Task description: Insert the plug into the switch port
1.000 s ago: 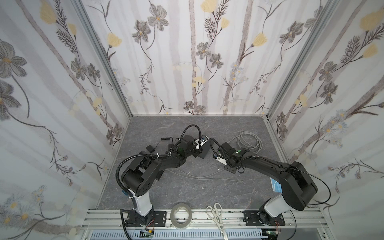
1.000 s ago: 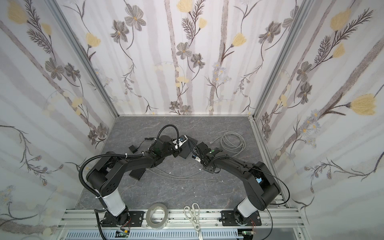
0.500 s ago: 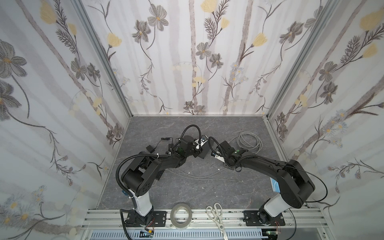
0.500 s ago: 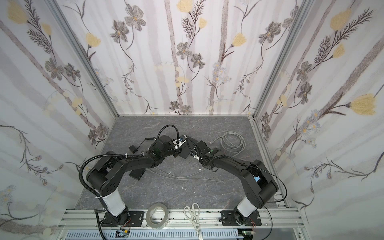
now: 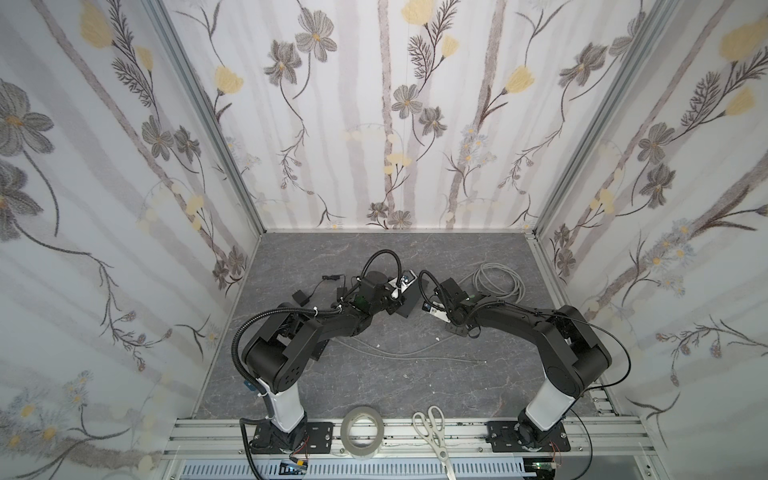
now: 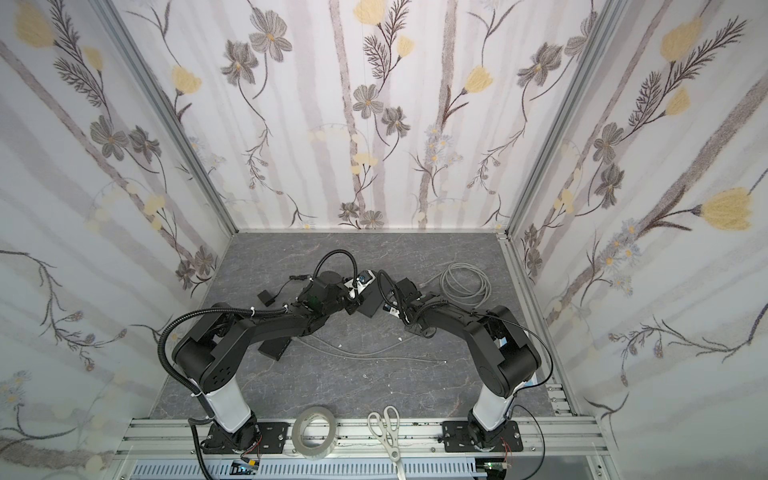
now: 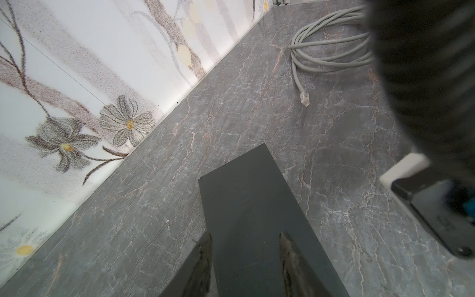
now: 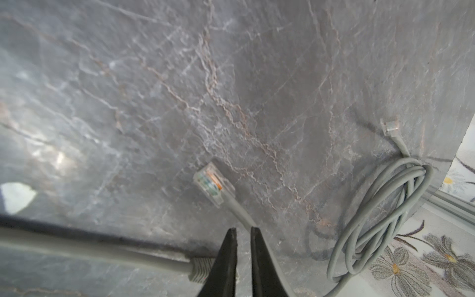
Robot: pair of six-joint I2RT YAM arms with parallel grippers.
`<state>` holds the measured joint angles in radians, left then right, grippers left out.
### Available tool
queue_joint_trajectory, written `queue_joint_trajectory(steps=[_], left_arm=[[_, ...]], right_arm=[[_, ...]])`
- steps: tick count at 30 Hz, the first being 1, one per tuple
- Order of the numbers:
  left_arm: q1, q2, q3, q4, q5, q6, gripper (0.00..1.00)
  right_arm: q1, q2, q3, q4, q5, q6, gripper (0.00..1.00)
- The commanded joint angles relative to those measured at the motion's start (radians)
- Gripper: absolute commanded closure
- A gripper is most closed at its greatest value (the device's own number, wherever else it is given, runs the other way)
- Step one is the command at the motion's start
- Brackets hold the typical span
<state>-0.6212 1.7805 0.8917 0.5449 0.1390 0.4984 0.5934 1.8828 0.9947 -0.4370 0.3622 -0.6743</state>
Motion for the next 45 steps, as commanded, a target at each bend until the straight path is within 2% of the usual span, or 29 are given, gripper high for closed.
queue_joint_trajectory(steps=[1,17,25,40,45], left_arm=[[-0.001,-0.006,-0.001,0.034,-0.002,0.011,0.56],[0.0,-0.001,0.003,0.037,-0.005,0.009,0.56],[0.001,0.0,0.004,0.036,-0.004,0.008,0.55],[0.0,0.003,0.004,0.035,-0.008,0.008,0.55],[0.0,0.003,0.004,0.036,-0.008,0.008,0.55]], right_arm=[[0.0,0.016,0.009,0.027,-0.033,-0.027,0.85],[0.016,0.087,0.014,0.075,-0.035,-0.035,0.82],[0.018,0.072,0.005,0.111,-0.08,-0.043,0.72],[0.017,0.105,0.042,0.155,-0.063,-0.06,0.72],[0.022,0.113,0.045,0.184,-0.022,-0.048,0.73]])
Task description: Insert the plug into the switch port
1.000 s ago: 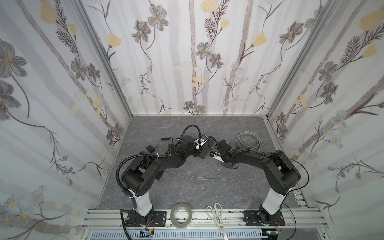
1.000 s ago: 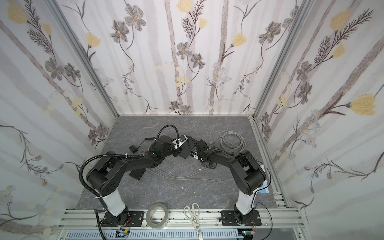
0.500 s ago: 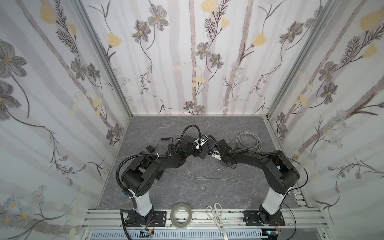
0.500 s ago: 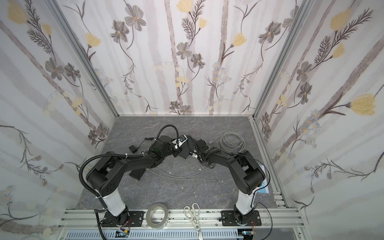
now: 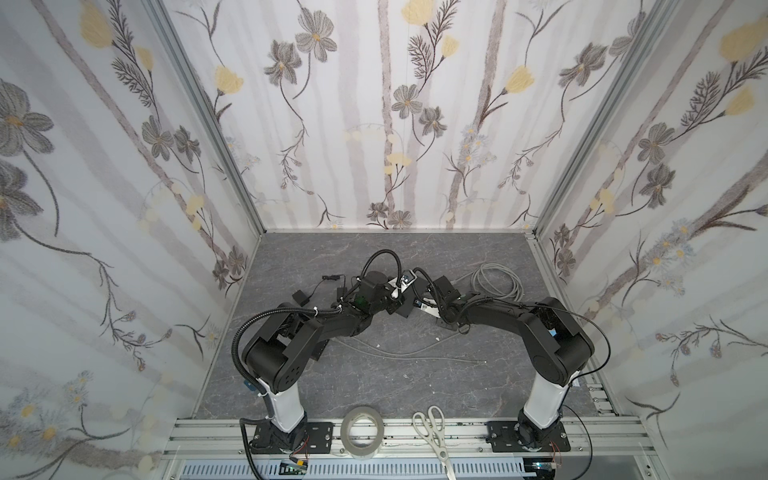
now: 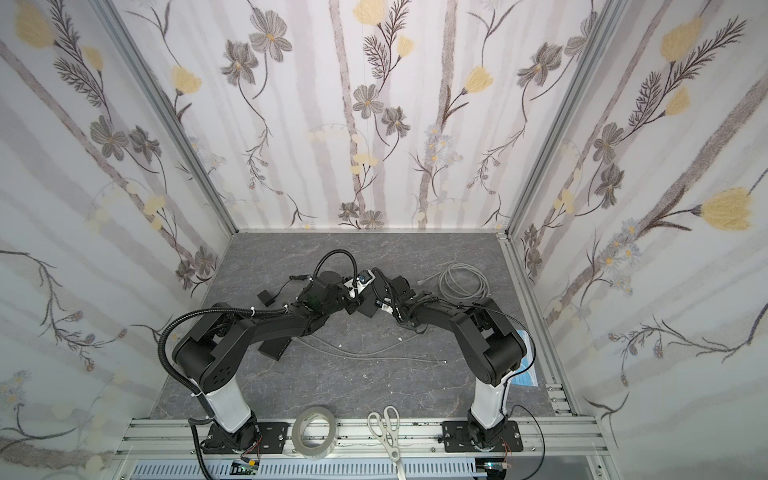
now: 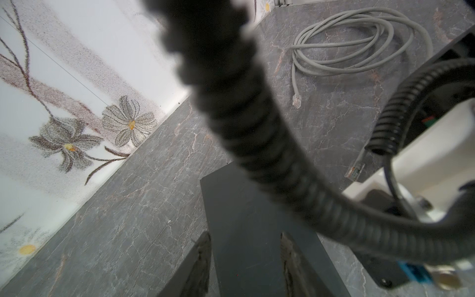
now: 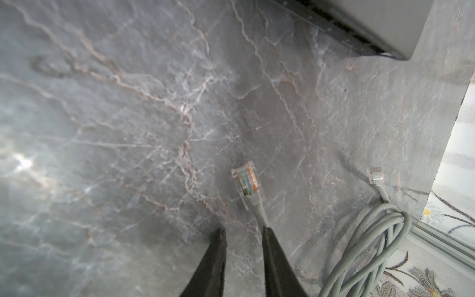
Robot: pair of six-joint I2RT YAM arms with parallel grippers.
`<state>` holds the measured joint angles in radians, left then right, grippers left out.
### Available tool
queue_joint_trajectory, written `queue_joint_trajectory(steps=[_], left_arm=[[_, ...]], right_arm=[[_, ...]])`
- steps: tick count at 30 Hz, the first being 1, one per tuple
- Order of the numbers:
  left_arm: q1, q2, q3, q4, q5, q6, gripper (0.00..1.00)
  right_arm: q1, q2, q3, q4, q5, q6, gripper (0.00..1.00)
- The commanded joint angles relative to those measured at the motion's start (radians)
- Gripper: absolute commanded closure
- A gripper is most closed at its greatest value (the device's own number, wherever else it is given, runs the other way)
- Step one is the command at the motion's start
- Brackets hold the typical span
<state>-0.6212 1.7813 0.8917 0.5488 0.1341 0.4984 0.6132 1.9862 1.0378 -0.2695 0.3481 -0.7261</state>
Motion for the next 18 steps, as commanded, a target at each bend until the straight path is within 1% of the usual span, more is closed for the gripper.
queue_joint_trajectory(steps=[1,7,12,18], left_arm=[[0.0,0.002,0.003,0.033,-0.002,0.008,0.55],[-0.001,0.0,0.003,0.034,-0.006,0.009,0.55],[0.0,0.001,0.002,0.034,-0.005,0.008,0.55],[-0.001,0.0,0.002,0.033,-0.005,0.008,0.55]], right_arm=[[0.002,0.007,0.002,0.025,0.006,0.005,0.73],[0.008,-0.034,-0.013,0.074,0.047,-0.005,0.72],[0.008,-0.069,-0.034,0.096,0.024,-0.007,0.72],[0.009,-0.032,-0.017,0.066,0.012,-0.009,0.72]])
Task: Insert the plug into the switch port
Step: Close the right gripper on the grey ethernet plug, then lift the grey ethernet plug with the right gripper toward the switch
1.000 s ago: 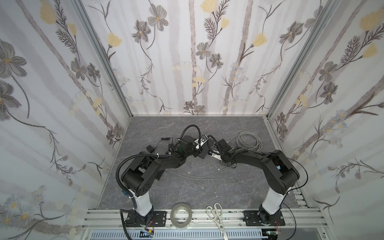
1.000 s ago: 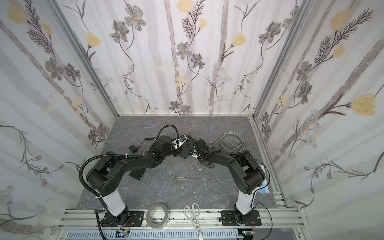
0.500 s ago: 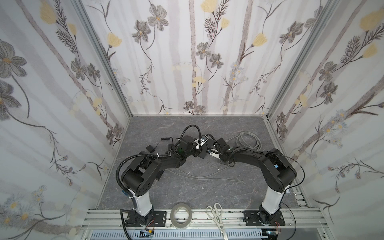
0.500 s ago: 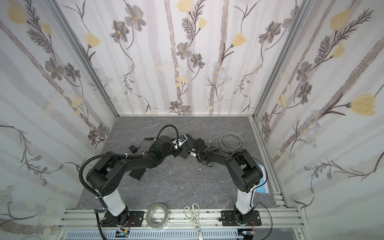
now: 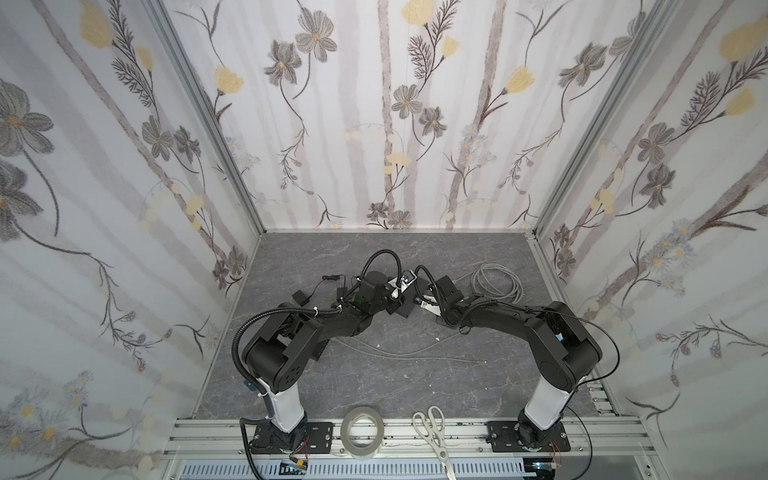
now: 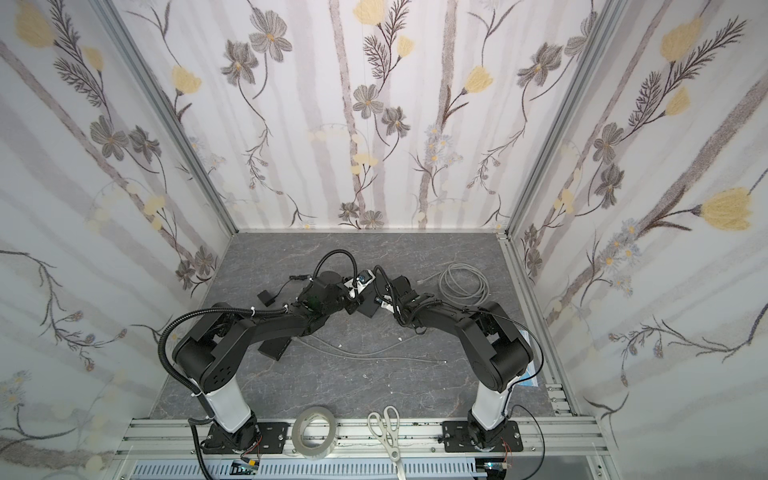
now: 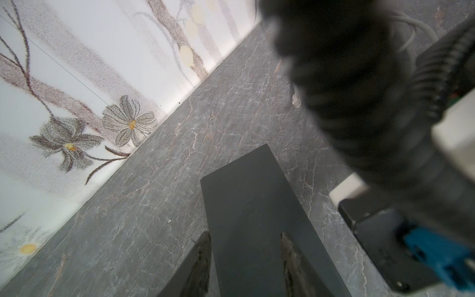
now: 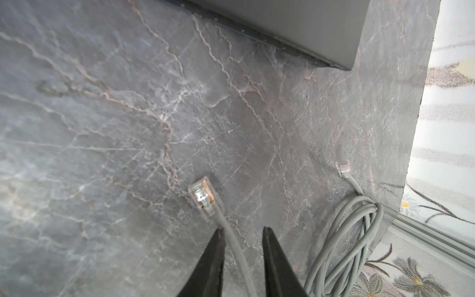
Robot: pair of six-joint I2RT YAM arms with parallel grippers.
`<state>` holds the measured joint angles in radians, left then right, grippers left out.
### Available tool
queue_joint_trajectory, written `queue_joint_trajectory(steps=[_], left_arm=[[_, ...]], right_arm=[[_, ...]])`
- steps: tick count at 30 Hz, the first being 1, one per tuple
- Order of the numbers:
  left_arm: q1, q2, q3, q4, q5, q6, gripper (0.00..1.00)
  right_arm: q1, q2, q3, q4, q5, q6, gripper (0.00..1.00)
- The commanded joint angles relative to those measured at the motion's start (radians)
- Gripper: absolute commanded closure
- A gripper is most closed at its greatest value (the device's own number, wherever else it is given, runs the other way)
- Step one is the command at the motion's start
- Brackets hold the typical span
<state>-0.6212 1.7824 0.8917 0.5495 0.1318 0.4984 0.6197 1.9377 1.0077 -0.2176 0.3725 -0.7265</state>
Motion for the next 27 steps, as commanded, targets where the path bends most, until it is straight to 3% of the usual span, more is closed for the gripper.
queue_joint_trajectory(steps=[1,12,16,19,27], left_arm=[[-0.001,-0.001,0.002,0.032,-0.004,0.008,0.55],[0.0,0.003,0.005,0.031,-0.002,0.008,0.54],[-0.001,0.003,0.004,0.029,-0.003,0.007,0.54],[0.0,0.003,0.005,0.03,-0.003,0.008,0.54],[0.0,0.001,0.004,0.027,0.011,0.012,0.54]], right_arm=[[0.002,0.024,0.017,0.01,-0.016,-0.007,0.72],[0.003,0.073,0.033,0.016,-0.031,-0.006,0.73],[-0.003,0.084,0.038,0.012,-0.038,0.001,0.94],[-0.01,0.08,0.039,0.021,-0.045,0.015,0.97],[-0.01,-0.138,-0.03,0.097,-0.208,0.078,1.0]])
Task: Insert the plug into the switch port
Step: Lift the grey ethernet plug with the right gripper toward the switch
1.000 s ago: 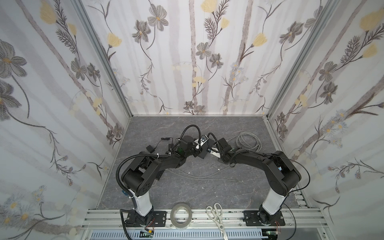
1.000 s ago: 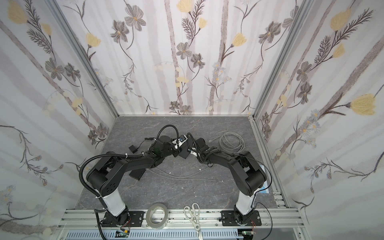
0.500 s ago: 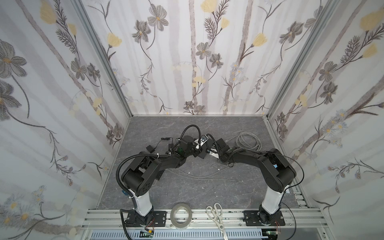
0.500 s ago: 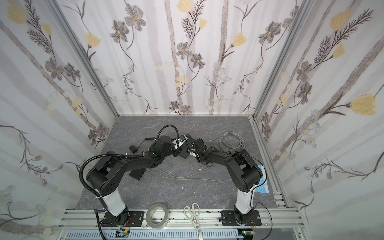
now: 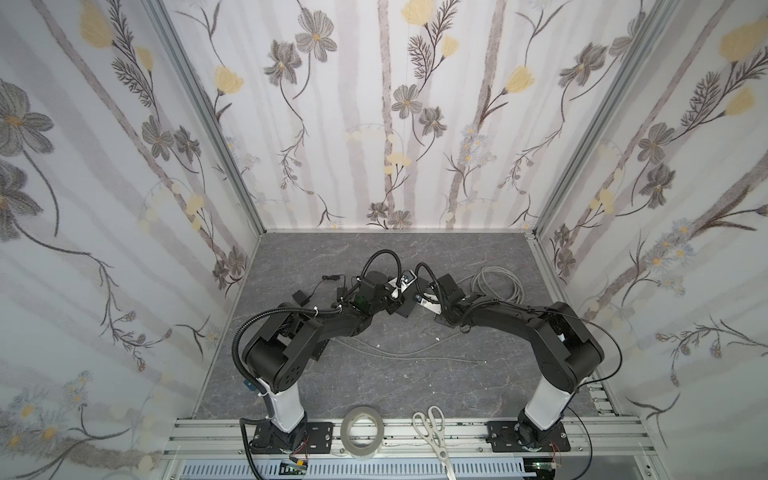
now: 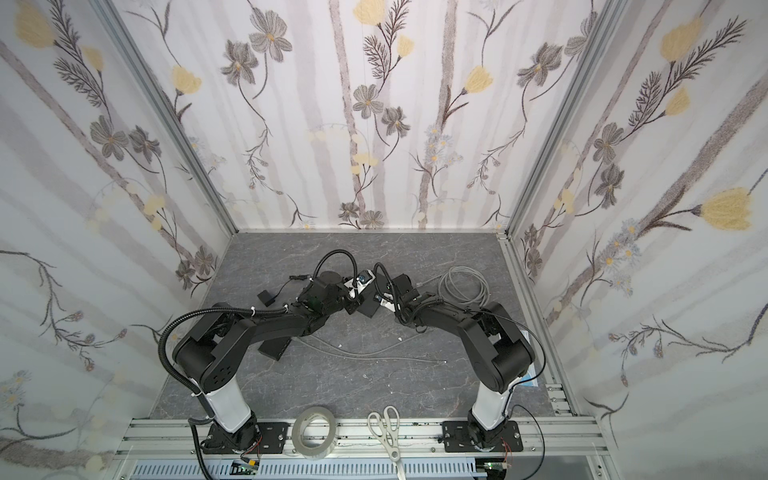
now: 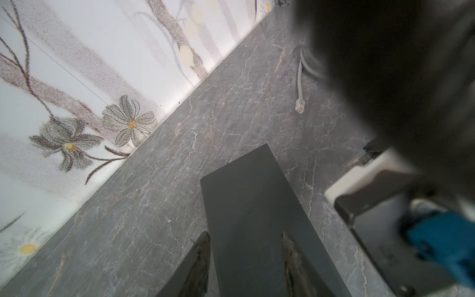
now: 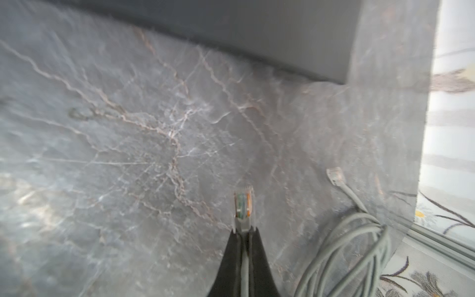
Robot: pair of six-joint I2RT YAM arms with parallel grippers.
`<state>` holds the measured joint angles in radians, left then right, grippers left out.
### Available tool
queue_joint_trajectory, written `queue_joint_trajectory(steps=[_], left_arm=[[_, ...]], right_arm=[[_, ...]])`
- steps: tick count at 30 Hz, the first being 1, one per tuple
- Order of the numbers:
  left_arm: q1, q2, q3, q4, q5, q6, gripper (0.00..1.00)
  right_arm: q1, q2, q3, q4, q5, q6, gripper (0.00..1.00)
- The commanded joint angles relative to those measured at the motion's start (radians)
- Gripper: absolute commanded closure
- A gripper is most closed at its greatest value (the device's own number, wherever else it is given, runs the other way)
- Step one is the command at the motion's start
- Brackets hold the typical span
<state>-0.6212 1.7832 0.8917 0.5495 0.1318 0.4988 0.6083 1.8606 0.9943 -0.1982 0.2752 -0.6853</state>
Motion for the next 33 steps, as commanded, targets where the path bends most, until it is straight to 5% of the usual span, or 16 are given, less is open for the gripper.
queue_joint_trajectory(steps=[1,14,33], left_arm=[[0.0,-0.004,-0.001,0.033,0.023,0.013,0.54],[-0.007,-0.059,-0.235,0.473,0.481,0.108,0.46],[-0.014,-0.028,-0.244,0.511,0.555,0.166,0.51]], right_arm=[[0.001,-0.095,-0.031,0.087,-0.142,0.044,1.0],[-0.062,-0.354,-0.118,0.063,-0.587,0.157,1.0],[-0.074,-0.318,-0.096,-0.021,-0.709,0.146,1.0]])
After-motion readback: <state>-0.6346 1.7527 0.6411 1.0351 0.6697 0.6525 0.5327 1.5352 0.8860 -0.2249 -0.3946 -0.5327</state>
